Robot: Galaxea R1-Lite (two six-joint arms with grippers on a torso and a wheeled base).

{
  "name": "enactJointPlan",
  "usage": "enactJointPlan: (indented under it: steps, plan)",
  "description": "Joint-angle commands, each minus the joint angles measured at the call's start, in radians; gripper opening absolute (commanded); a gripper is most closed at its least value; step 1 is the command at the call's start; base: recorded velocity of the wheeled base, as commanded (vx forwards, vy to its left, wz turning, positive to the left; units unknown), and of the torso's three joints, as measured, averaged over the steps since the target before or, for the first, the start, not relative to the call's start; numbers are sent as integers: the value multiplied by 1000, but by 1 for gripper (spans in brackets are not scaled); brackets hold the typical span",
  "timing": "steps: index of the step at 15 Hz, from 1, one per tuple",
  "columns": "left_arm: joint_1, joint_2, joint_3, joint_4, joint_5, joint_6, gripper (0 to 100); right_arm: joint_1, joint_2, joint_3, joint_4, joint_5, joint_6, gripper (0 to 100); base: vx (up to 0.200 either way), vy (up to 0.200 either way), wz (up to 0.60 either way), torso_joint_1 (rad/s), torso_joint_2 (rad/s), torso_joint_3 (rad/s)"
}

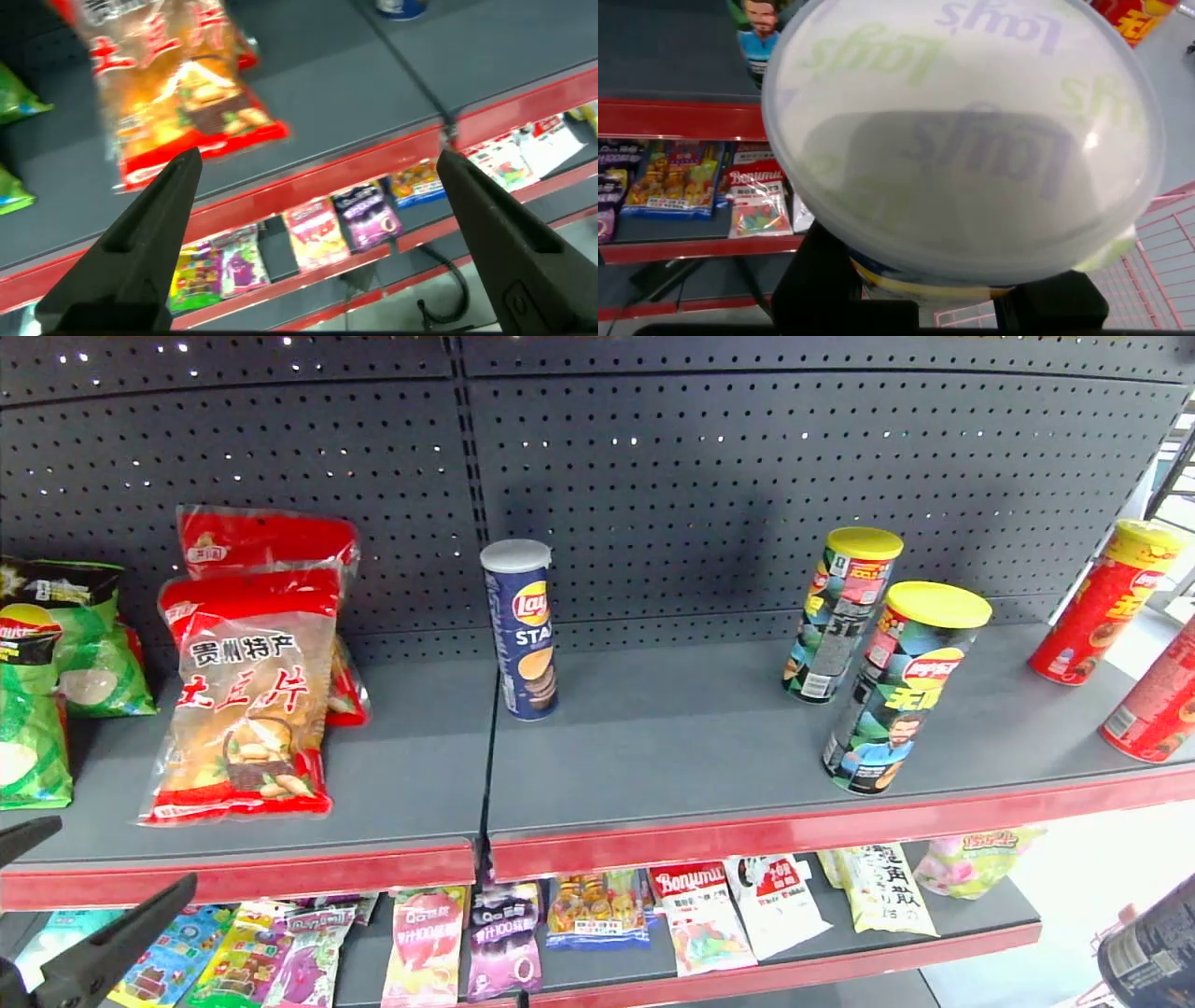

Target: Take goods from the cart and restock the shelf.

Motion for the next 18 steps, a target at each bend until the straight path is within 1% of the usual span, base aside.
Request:
enactJointPlan:
  steps: [1,6,12,13,16,18]
  plan:
    - [0,-1,0,0,0,1,100,0,-13,3,2,0,0,0,0,0,0,0,0,0]
    - [0,-5,3,0,2,24,100,0,-66,43,2,0,-5,0,0,0,0,0,0,0]
    - [0,1,0,0,-1,29,100,0,-81,41,2,-5,-11,0,0,0,0,0,0,0]
    - [0,1,0,0,-1,35,100,0,-84,41,3,-5,-28,0,0,0,0,0,0,0]
    - [0,21,6,0,-6,72,100,2,-79,43,5,-2,-40,0,0,0,0,0,0,0]
    - [-2,54,-3,-3,-9,78,100,2,-73,43,6,-2,-40,0,0,0,0,0,0,0]
